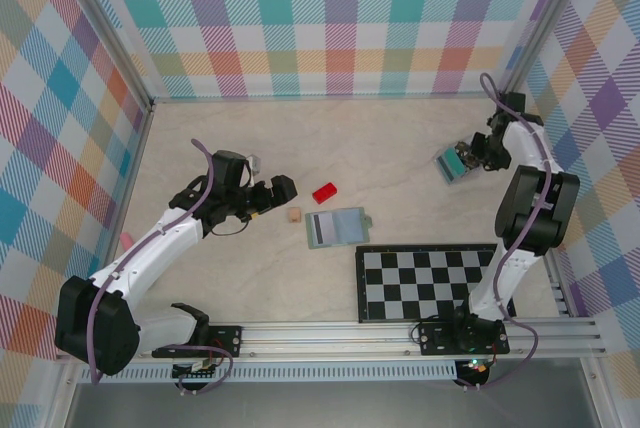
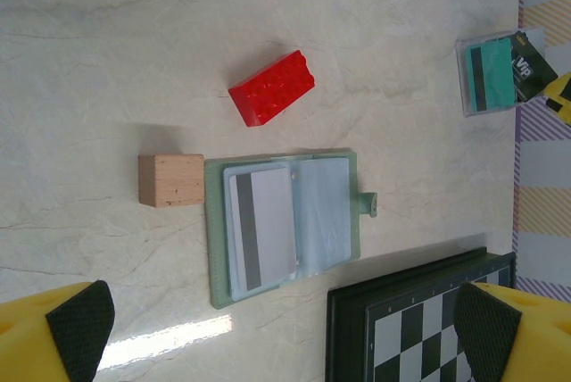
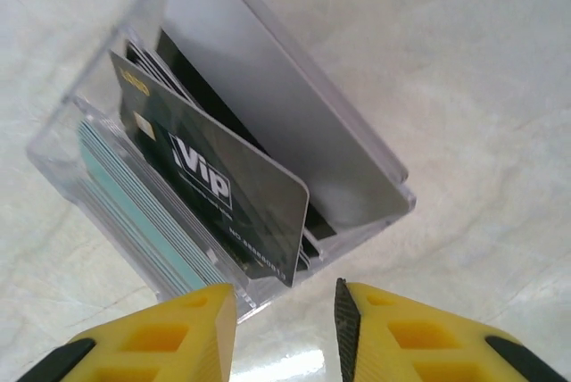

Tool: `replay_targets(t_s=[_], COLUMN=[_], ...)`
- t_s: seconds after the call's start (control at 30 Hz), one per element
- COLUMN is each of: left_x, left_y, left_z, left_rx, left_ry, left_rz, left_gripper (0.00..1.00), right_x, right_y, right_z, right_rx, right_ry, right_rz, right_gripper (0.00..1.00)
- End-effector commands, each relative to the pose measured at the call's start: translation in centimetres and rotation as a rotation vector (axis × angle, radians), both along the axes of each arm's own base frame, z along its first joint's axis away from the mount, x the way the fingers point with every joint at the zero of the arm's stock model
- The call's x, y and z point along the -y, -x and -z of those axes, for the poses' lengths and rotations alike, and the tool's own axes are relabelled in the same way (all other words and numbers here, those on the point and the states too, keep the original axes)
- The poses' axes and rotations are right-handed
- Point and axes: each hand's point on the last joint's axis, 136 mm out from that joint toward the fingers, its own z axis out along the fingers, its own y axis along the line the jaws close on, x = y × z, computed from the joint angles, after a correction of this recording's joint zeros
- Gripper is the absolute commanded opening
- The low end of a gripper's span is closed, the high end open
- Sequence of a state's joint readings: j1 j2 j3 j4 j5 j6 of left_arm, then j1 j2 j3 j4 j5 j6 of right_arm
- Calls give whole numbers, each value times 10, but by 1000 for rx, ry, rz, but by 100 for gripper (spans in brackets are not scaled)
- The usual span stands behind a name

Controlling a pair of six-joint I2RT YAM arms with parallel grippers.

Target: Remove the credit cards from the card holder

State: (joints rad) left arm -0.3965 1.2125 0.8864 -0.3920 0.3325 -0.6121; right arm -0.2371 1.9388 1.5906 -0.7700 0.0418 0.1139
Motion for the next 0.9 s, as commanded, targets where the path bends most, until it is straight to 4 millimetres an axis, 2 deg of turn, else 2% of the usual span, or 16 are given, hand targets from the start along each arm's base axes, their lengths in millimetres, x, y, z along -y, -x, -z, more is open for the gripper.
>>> replay_targets(t_s=[0.0,0.2,0.43,0.87], left_x=[-3,-1,-1,0], left_y=[2,0,0,-1], left_z=[-3,-3,-3,-3], left_rx=[-1,-5,-7,-11], left_ry=[6,7,5,9], left_rz=[4,7,9,10], left_gripper=[100,100,100,100], right_x=[-3,-1,6,-12], right_y=[-10,-20,-25,-25], right_z=[-7,-7,1,6], right_rx=[43,60,43,100], right_ry=[-59,-90,-104,-157], right_rz=[-79,-151,-157,-269], right_gripper=[35,34,34,18])
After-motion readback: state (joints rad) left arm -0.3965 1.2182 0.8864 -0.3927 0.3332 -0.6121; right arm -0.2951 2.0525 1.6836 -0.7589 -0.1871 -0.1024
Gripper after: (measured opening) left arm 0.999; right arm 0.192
